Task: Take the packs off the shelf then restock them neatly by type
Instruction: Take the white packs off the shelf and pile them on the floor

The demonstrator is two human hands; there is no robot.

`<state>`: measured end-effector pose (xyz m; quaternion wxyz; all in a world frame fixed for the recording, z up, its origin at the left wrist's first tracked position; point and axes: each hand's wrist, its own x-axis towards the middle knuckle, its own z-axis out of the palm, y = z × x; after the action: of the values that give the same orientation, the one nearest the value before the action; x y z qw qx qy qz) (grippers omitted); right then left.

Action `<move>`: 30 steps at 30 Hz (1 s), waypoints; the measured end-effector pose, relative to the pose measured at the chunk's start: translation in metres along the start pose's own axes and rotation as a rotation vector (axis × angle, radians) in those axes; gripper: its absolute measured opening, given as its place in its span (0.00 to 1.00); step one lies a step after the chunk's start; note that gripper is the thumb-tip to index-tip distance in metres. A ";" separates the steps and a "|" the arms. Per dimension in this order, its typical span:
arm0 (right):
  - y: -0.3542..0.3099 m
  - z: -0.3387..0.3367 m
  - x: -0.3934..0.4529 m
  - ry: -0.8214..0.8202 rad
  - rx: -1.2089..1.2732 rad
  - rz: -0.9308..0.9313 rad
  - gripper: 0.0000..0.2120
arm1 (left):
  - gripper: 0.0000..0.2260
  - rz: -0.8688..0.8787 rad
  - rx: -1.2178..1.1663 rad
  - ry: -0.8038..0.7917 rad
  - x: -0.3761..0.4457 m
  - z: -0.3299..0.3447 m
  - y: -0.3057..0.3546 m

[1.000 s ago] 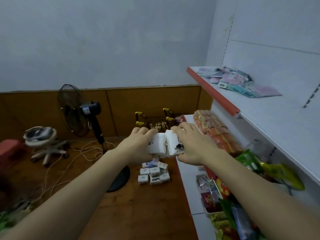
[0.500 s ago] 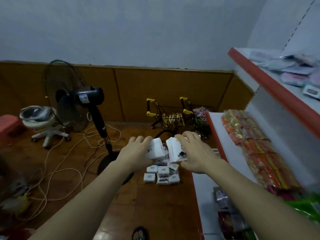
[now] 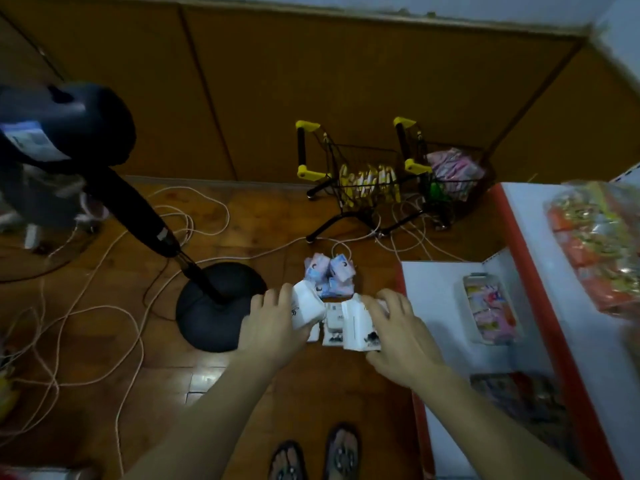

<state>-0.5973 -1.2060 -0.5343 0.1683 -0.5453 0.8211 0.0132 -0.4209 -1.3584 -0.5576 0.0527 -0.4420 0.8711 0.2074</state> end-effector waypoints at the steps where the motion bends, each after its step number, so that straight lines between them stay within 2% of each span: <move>1: 0.007 0.023 0.014 -0.008 -0.003 0.003 0.44 | 0.35 -0.024 -0.002 -0.022 0.016 0.023 -0.006; 4: 0.034 0.107 0.053 -0.050 -0.002 -0.004 0.44 | 0.35 -0.053 0.004 -0.110 0.059 0.105 -0.026; 11: 0.106 0.299 0.122 -0.150 -0.088 -0.094 0.44 | 0.33 -0.003 0.014 -0.226 0.141 0.289 -0.063; 16: 0.155 0.403 0.161 -0.174 -0.133 -0.119 0.47 | 0.32 -0.028 0.088 -0.219 0.194 0.384 -0.093; 18: 0.169 0.433 0.175 -0.186 -0.148 -0.133 0.47 | 0.31 -0.070 0.093 -0.220 0.212 0.409 -0.100; 22: 0.188 0.476 0.196 -0.204 -0.200 -0.141 0.42 | 0.32 -0.065 0.091 -0.226 0.239 0.449 -0.106; 27: 0.199 0.506 0.205 -0.081 -0.257 -0.156 0.28 | 0.32 0.001 0.063 -0.224 0.257 0.478 -0.105; 30: 0.199 0.508 0.207 -0.007 -0.280 -0.136 0.29 | 0.34 0.038 0.081 -0.215 0.263 0.484 -0.109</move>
<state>-0.7155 -1.2059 -1.1056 0.0942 -0.6178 0.7717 0.1181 -0.5376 -1.4151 -1.1039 0.1594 -0.3981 0.8764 0.2192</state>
